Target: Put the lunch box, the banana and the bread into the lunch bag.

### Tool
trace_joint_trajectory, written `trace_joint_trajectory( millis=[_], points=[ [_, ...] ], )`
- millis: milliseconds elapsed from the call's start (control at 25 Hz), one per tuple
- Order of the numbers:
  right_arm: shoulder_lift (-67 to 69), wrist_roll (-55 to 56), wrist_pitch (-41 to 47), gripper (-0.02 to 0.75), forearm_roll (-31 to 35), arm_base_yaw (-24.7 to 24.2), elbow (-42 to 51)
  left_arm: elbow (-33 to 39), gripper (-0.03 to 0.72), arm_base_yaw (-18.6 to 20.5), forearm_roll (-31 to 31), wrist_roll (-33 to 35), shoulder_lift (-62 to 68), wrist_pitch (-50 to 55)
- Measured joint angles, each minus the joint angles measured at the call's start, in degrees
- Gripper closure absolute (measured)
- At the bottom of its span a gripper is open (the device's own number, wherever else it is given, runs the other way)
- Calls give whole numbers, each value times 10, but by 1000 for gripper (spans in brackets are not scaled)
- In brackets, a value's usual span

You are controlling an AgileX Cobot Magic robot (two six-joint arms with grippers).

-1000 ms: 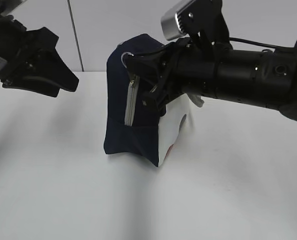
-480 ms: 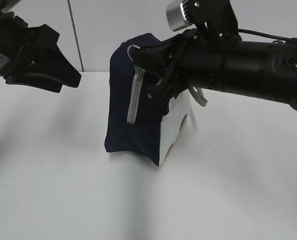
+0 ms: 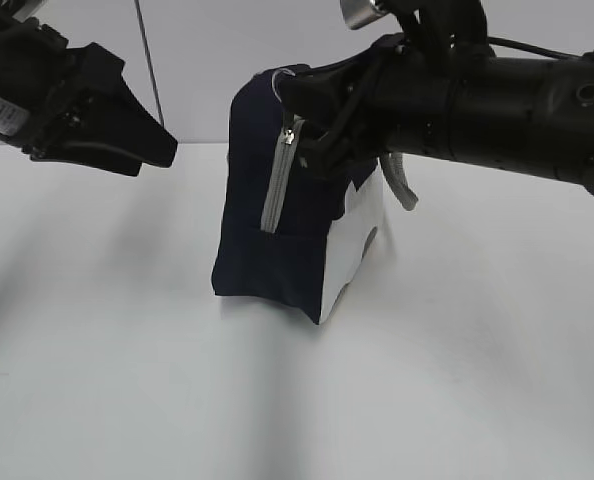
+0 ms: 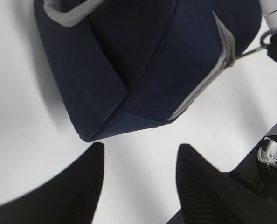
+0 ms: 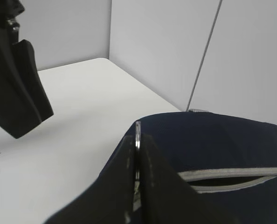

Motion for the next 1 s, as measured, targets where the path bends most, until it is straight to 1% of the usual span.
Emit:
trace_joint_trajectory(
  millis=[160, 320, 440, 560, 640, 800, 880, 1000],
  points=[
    [-1, 0, 6, 754, 9, 0, 0, 0, 328, -2, -20, 41, 0, 0],
    [-1, 2, 9, 754, 41, 0, 0, 0, 328, -2, -22, 79, 0, 0],
    [-1, 3, 11, 754, 48, 0, 0, 0, 328, -2, -22, 116, 0, 0],
    [-1, 5, 11, 754, 51, 0, 0, 0, 328, -2, -38, 156, 0, -1],
    [-1, 8, 12, 754, 51, 0, 0, 6, 328, -2, -71, 195, 0, -1],
    [-1, 12, 13, 754, 52, 0, 0, 33, 328, -2, -154, 316, 0, -11],
    [-1, 12, 13, 754, 52, 0, 0, 48, 328, -2, -186, 377, 1, -18],
    [-1, 14, 13, 754, 52, 0, 0, 70, 328, 4, -240, 442, 10, -22]
  ],
)
